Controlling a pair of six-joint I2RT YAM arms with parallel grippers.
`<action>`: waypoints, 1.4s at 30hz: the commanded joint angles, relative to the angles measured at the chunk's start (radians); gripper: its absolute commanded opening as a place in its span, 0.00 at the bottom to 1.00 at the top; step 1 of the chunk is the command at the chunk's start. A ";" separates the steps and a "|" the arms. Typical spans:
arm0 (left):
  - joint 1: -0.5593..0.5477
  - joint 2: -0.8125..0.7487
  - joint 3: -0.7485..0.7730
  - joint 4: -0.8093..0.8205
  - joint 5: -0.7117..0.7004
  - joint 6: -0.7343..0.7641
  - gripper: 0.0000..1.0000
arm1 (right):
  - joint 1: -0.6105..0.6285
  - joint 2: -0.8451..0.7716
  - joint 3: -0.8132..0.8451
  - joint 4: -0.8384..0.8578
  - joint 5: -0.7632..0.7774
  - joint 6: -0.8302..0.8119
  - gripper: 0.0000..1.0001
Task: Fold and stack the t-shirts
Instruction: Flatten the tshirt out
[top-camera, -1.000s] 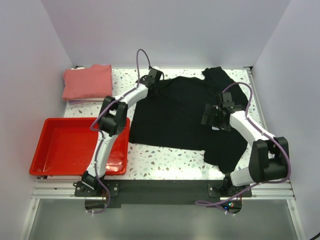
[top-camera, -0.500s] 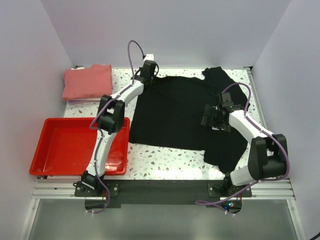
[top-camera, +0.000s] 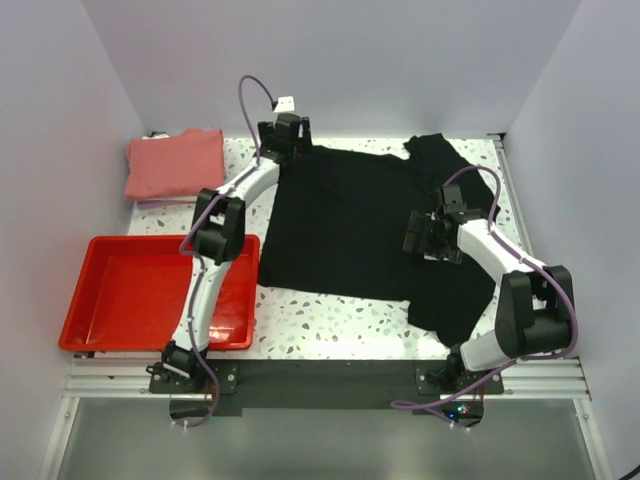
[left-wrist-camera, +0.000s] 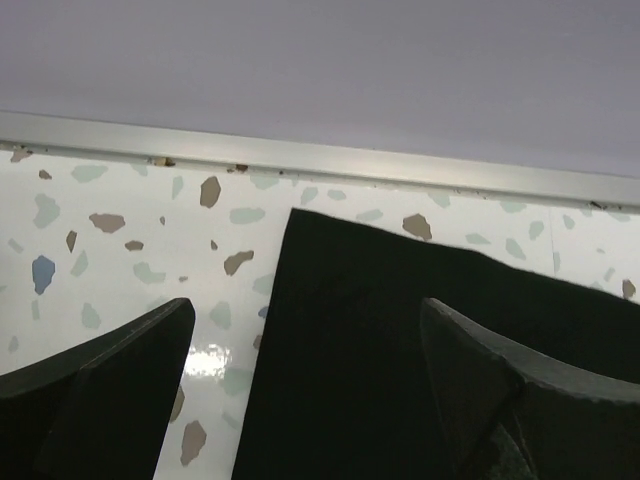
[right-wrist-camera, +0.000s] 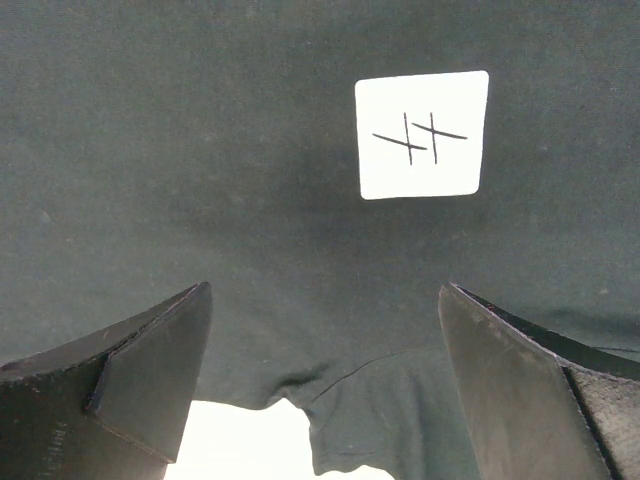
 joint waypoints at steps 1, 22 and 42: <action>-0.010 -0.175 -0.097 0.066 0.064 -0.042 1.00 | -0.004 -0.026 0.041 0.006 -0.002 -0.015 0.99; -0.104 -0.682 -0.793 -0.011 0.249 -0.170 1.00 | -0.142 0.183 0.386 0.005 0.067 0.034 0.99; -0.133 -0.418 -0.709 -0.147 0.235 -0.257 1.00 | -0.266 0.716 0.733 -0.006 0.076 -0.073 0.99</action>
